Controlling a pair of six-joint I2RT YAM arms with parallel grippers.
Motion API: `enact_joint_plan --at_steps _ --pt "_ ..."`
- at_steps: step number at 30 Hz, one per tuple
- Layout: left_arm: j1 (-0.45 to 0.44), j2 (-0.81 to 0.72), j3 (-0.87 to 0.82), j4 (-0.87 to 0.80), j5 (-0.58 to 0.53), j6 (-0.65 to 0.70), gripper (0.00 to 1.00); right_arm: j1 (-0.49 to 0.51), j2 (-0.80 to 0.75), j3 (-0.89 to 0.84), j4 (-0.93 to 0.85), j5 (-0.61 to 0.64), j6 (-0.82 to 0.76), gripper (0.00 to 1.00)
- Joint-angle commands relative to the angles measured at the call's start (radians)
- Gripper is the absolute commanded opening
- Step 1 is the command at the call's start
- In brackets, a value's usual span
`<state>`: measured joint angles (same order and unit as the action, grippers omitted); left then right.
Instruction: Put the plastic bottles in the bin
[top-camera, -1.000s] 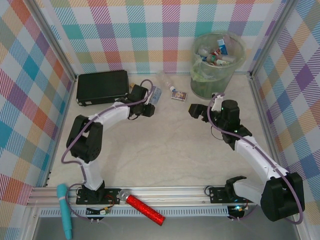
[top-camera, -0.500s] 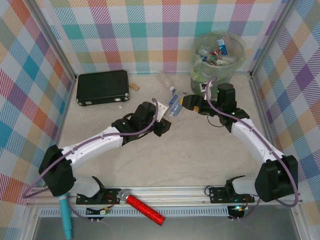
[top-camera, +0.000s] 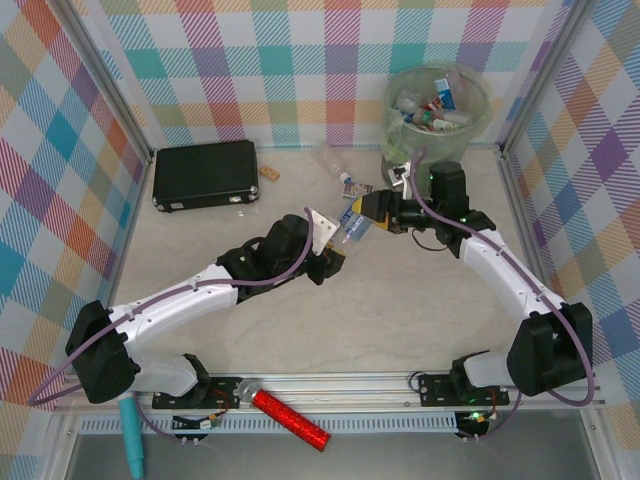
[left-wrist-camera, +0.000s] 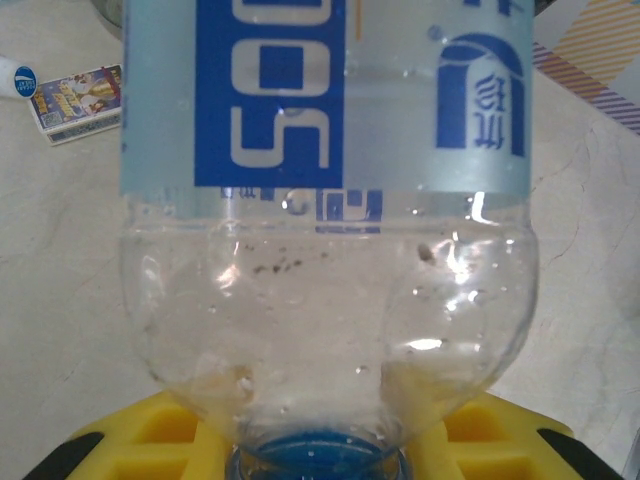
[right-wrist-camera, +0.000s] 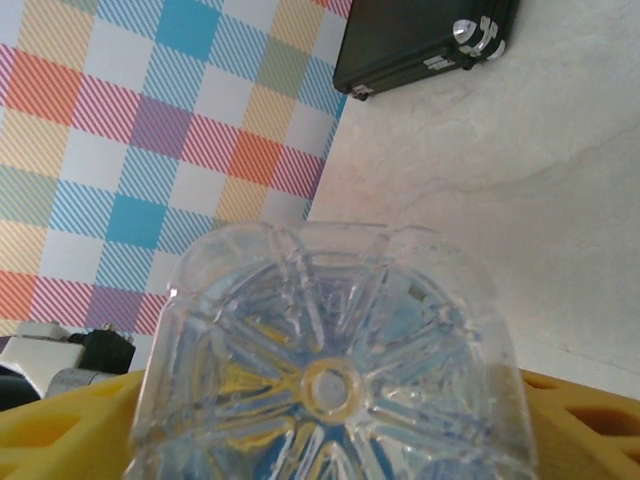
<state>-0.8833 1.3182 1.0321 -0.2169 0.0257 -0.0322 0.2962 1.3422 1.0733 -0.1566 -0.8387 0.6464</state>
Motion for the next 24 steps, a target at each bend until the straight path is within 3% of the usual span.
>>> enact_joint_plan --at_steps 1,6,8,12,17,24 --pt "-0.012 -0.025 -0.002 -0.002 0.007 0.020 0.20 0.007 -0.003 0.039 -0.046 -0.052 -0.026 0.66" --pt "-0.011 -0.009 0.014 -0.009 -0.017 0.016 0.30 0.008 -0.030 0.057 -0.096 0.015 -0.051 0.59" --pt "-0.012 -0.013 0.013 0.001 -0.044 -0.004 0.59 0.007 -0.048 0.080 -0.123 0.062 -0.068 0.58" --pt "-0.011 -0.059 -0.002 0.030 -0.092 -0.039 1.00 0.001 -0.070 0.147 -0.193 0.182 -0.113 0.54" --pt "-0.011 -0.150 -0.024 0.039 -0.184 -0.077 1.00 -0.061 -0.066 0.272 -0.250 0.331 -0.130 0.56" --pt "-0.009 -0.260 -0.044 0.023 -0.304 -0.091 1.00 -0.124 0.002 0.532 -0.340 0.689 -0.244 0.55"
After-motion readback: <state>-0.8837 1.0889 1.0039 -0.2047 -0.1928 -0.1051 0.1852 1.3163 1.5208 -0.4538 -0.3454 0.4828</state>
